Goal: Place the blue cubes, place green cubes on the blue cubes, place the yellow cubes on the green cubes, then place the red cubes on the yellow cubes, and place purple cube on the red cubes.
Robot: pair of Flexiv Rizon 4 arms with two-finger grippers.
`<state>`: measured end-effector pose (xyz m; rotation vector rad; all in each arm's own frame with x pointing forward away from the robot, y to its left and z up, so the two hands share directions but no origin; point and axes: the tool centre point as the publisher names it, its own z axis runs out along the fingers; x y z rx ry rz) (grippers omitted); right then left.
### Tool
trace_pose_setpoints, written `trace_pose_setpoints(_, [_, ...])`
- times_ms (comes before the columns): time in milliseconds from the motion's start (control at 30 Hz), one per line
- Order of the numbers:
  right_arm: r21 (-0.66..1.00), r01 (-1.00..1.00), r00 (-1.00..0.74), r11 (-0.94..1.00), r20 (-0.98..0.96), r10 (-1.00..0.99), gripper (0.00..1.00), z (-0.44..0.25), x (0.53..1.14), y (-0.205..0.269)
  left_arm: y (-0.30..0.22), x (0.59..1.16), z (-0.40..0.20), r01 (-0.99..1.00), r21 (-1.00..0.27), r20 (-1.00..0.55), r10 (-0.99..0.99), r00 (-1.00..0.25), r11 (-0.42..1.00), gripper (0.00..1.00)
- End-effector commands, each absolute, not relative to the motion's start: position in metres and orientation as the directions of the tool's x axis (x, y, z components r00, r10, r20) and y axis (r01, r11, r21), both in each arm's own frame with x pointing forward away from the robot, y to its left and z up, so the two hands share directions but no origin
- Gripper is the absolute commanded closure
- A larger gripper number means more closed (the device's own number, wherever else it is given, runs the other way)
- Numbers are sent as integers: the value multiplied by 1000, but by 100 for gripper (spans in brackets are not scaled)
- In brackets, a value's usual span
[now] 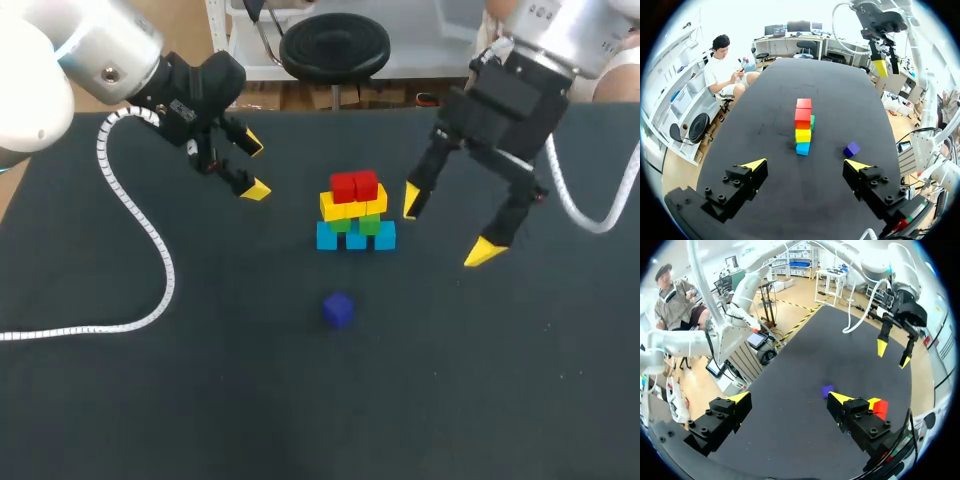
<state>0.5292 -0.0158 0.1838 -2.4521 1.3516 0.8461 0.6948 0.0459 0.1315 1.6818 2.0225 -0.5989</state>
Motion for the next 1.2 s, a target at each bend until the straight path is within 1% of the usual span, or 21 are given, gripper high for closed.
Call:
trace_pose_setpoints(33, [89,-852,383,-516,-567,-730,0,173,506,-23,46,697,131,985,-51,-586,794,-161,162,0])
trace_pose_setpoints(133, [134,-858,342,-495,-569,-748,0,159,491,-24,46,697,131,985,-51,-586,794,-161,162,0])
trace_pose_setpoints(233, [195,-869,263,-454,-595,-759,0,142,480,-25,46,697,131,985,-51,-586,794,-161,162,0])
trace_pose_setpoints(367, [234,-870,233,-434,-580,-780,0,125,465,-14,46,697,131,985,-51,-586,794,-161,162,0])
trace_pose_setpoints(633, [258,-842,305,-474,-497,-812,0,109,453,16,46,697,131,985,-51,-586,794,-161,162,0])
trace_pose_setpoints(767, [238,-836,348,-494,-467,-813,0,102,449,26,46,697,131,985,-51,-586,794,-161,162,0])
trace_pose_setpoints(1200, [213,-810,417,-546,-446,-792,0,88,475,55,46,697,131,985,-51,-586,794,-161,162,0])
